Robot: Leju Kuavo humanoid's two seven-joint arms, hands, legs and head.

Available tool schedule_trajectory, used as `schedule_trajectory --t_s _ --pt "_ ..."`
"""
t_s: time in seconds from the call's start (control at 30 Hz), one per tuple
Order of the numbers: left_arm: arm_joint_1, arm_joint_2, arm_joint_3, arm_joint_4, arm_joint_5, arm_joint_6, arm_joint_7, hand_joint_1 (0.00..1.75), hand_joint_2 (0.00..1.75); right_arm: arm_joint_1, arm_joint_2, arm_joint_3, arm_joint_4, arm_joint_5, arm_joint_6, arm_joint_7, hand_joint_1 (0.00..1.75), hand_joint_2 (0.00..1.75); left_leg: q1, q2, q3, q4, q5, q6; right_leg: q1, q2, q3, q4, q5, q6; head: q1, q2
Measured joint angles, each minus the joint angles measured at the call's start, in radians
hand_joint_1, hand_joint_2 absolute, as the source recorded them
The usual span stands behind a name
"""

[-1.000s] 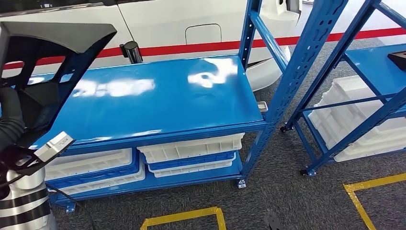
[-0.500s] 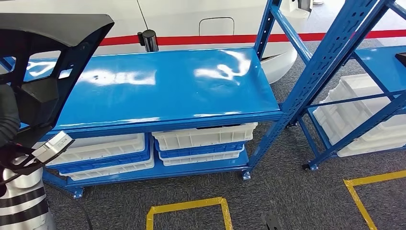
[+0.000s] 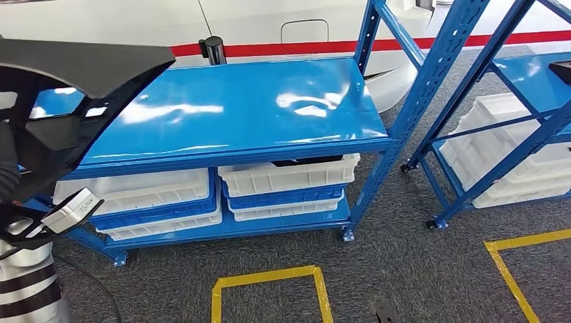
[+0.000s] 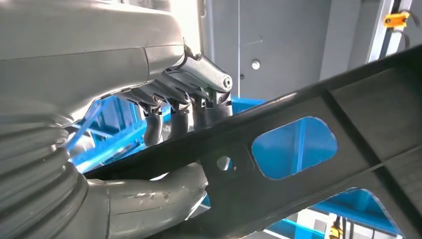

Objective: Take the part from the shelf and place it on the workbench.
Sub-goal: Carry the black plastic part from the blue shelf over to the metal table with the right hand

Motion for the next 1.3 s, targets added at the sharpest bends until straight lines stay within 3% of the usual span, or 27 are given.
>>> schedule_trajectory --t_s 0.07,0.1,0.2,0.27,0.33,0.37,0.4,0.43,0.47,0.5,0.57,0.63,0.7,0.73,0.77,0.83,0.87,0.9,0.93,0.97,1.03,1.1,1.2,1.23,1.3 --pt "-0.001 0.003 -0.005 -0.005 -0.002 0.0 0.0 1.75 1.75 0.0 -0.001 0.0 0.0 -0.001 0.0 0.0 0.0 1.75 0.002 -0.002 0.054 -0.094 0.002 -0.011 -0.001 0.0 -0.023 0.02 0.007 0.014 -0.005 0.0" --pt "-0.002 0.004 -0.007 -0.007 -0.003 0.0 -0.001 1.75 1.75 0.0 0.0 0.0 0.0 -0.002 0.0 0.0 0.0 1.75 -0.002 -0.004 0.055 -0.109 -0.006 -0.006 0.001 0.001 -0.034 0.024 0.013 0.025 -0.007 0.0" --pt "-0.003 0.006 -0.015 -0.012 -0.009 0.0 -0.001 1.75 1.75 0.005 0.004 0.0 0.001 -0.003 0.0 -0.001 0.0 1.75 -0.01 -0.005 0.026 -0.115 0.012 0.04 -0.002 0.002 -0.058 0.026 0.022 0.053 -0.005 0.0" --pt "-0.005 0.007 -0.02 -0.013 -0.015 0.0 -0.001 1.75 1.75 0.007 0.005 0.0 0.001 -0.004 0.001 -0.001 0.0 1.75 -0.012 -0.003 0.002 -0.118 0.033 0.073 -0.003 0.006 -0.088 0.083 -0.033 0.047 -0.001 0.0" --pt "-0.005 0.008 -0.026 -0.014 -0.017 -0.001 -0.001 1.75 1.75 0.005 0.006 0.0 0.001 -0.006 0.001 -0.001 0.0 1.75 -0.018 -0.003 -0.026 -0.118 0.055 0.09 0.0 0.011 -0.125 0.206 -0.118 0.034 0.002 0.0" --pt "-0.005 0.009 -0.028 -0.014 -0.017 -0.001 0.0 1.75 1.75 0.005 0.007 0.0 0.001 -0.006 0.002 -0.001 0.0 1.75 -0.021 -0.003 -0.041 -0.118 0.066 0.093 0.002 0.013 -0.136 0.265 -0.142 0.033 0.003 0.0" --pt "-0.005 0.01 -0.03 -0.014 -0.018 -0.001 0.0 1.75 1.75 0.004 0.007 0.0 0.001 -0.007 0.002 -0.001 0.0 1.75 -0.025 -0.003 -0.055 -0.118 0.077 0.095 0.004 0.014 -0.135 0.302 -0.148 0.036 0.003 0.0" --pt "-0.005 0.012 -0.031 -0.014 -0.019 -0.001 0.0 1.75 1.75 0.004 0.007 0.0 0.001 -0.008 0.002 -0.001 0.0 1.75 -0.028 -0.003 -0.069 -0.118 0.088 0.095 0.007 0.015 -0.119 0.306 -0.136 0.041 0.003 0.0" --pt "-0.005 0.013 -0.032 -0.014 -0.02 -0.001 0.0 1.75 1.75 0.004 0.008 0.0 0.001 -0.008 0.002 0.0 0.0 1.75 -0.031 -0.003 -0.082 -0.118 0.1 0.094 0.012 0.015 -0.085 0.277 -0.116 0.043 0.003 0.0" --pt "-0.007 0.015 -0.033 -0.014 -0.02 0.0 0.0 1.75 1.75 0.003 0.007 0.0 0.001 -0.009 0.002 0.0 0.0 1.75 -0.033 -0.004 -0.093 -0.118 0.111 0.093 0.019 0.017 -0.035 0.219 -0.102 0.038 0.003 0.0" --pt "-0.01 0.018 -0.033 -0.014 -0.021 0.0 0.0 1.75 1.75 -0.001 0.006 0.0 0.0 -0.01 0.002 0.0 0.0 1.75 -0.036 -0.003 -0.107 -0.118 0.131 0.087 0.035 0.017 0.079 0.073 -0.109 0.018 0.002 0.0" --pt "-0.015 0.021 -0.033 -0.013 -0.02 0.0 0.0 1.75 1.75 -0.004 0.006 -0.001 0.0 -0.011 0.002 0.0 0.0 1.75 -0.036 -0.001 -0.109 -0.125 0.152 0.076 0.045 0.018 0.124 -0.003 -0.122 0.003 0.002 0.0" --pt "-0.017 0.024 -0.034 -0.012 -0.019 0.0 0.0 1.75 1.75 -0.003 0.01 -0.001 0.001 -0.012 0.003 0.001 0.0 1.75 -0.034 -0.001 -0.113 -0.135 0.165 0.063 0.039 0.016 0.109 -0.016 -0.101 -0.004 0.004 0.0" --pt "-0.018 0.027 -0.034 -0.012 -0.018 0.0 0.0 1.75 1.75 -0.002 0.011 -0.002 0.001 -0.013 0.003 0.002 0.0 1.75 -0.034 -0.001 -0.12 -0.126 0.146 0.058 0.034 0.015 0.104 -0.021 -0.087 -0.012 0.004 0.0" --pt "-0.019 0.029 -0.034 -0.012 -0.018 0.0 0.0 1.75 1.75 -0.002 0.013 -0.002 0.001 -0.013 0.003 0.002 0.0 1.75 -0.034 -0.002 -0.13 -0.1 0.108 0.053 0.029 0.013 0.097 -0.027 -0.073 -0.02 0.001 0.0" --pt "-0.019 0.035 -0.034 -0.01 -0.018 -0.001 0.0 1.75 1.75 0.0 0.013 -0.003 0.002 -0.014 0.003 0.003 0.0 1.75 -0.029 -0.001 -0.155 0.011 0.005 0.043 0.026 0.01 0.075 -0.027 -0.049 -0.029 -0.003 0.0" --pt "-0.018 0.036 -0.035 -0.009 -0.018 -0.001 0.0 1.75 1.75 0.001 0.014 -0.003 0.002 -0.015 0.003 0.003 0.0 1.75 -0.026 -0.001 -0.163 0.074 -0.025 0.037 0.026 0.008 0.062 -0.025 -0.039 -0.029 -0.004 0.0" --pt "-0.018 0.037 -0.035 -0.007 -0.018 0.0 0.0 1.75 1.75 0.003 0.014 -0.004 0.002 -0.015 0.003 0.003 0.0 1.75 -0.023 -0.001 -0.163 0.12 -0.032 0.031 0.026 0.007 0.049 -0.023 -0.031 -0.027 -0.004 0.0" --pt "-0.018 0.038 -0.035 -0.006 -0.018 0.0 0.0 1.75 1.75 0.004 0.015 -0.004 0.002 -0.015 0.003 0.003 0.0 1.75 -0.019 0.0 -0.149 0.135 -0.018 0.026 0.024 0.006 0.036 -0.019 -0.024 -0.024 -0.004 0.0" --pt "-0.018 0.039 -0.035 -0.005 -0.018 0.0 0.0 1.75 1.75 0.004 0.015 -0.004 0.002 -0.015 0.003 0.003 0.0 1.75 -0.014 0.0 -0.117 0.115 0.006 0.021 0.022 0.005 0.023 -0.013 -0.018 -0.02 -0.005 0.0" --pt "-0.02 0.039 -0.035 -0.004 -0.018 0.0 0.0 1.75 1.75 0.005 0.015 -0.005 0.002 -0.015 0.003 0.003 0.0 1.75 -0.008 0.0 -0.02 -0.003 0.026 0.014 0.019 0.004 -0.001 0.006 -0.011 -0.011 -0.006 0.0" --pt "-0.022 0.04 -0.036 -0.004 -0.017 0.0 0.0 1.75 1.75 0.005 0.016 -0.006 0.002 -0.015 0.003 0.003 0.0 1.75 -0.01 -0.002 0.04 -0.099 0.008 0.017 0.022 0.004 -0.02 0.021 -0.003 0.001 -0.007 0.0" --pt "-0.025 0.04 -0.037 -0.003 -0.015 0.0 0.0 1.75 1.75 0.006 0.017 -0.008 0.002 -0.015 0.003 0.003 0.0 1.75 -0.017 -0.002 0.029 -0.122 0.014 0.048 0.022 0.005 -0.041 0.027 0.01 0.028 -0.006 0.0" --pt "-0.027 0.041 -0.038 -0.003 -0.015 0.0 0.0 1.75 1.75 0.007 0.017 -0.009 0.002 -0.015 0.003 0.004 0.0 1.75 -0.017 -0.001 0.02 -0.125 0.024 0.063 0.021 0.007 -0.053 0.039 -0.004 0.032 -0.005 0.0" --pt "-0.031 0.041 -0.039 -0.003 -0.014 0.0 0.0 1.75 1.75 0.007 0.017 -0.01 0.002 -0.016 0.002 0.004 0.0 1.75 -0.015 0.001 -0.001 -0.129 0.044 0.086 0.019 0.013 -0.088 0.118 -0.071 0.027 -0.002 0.0"
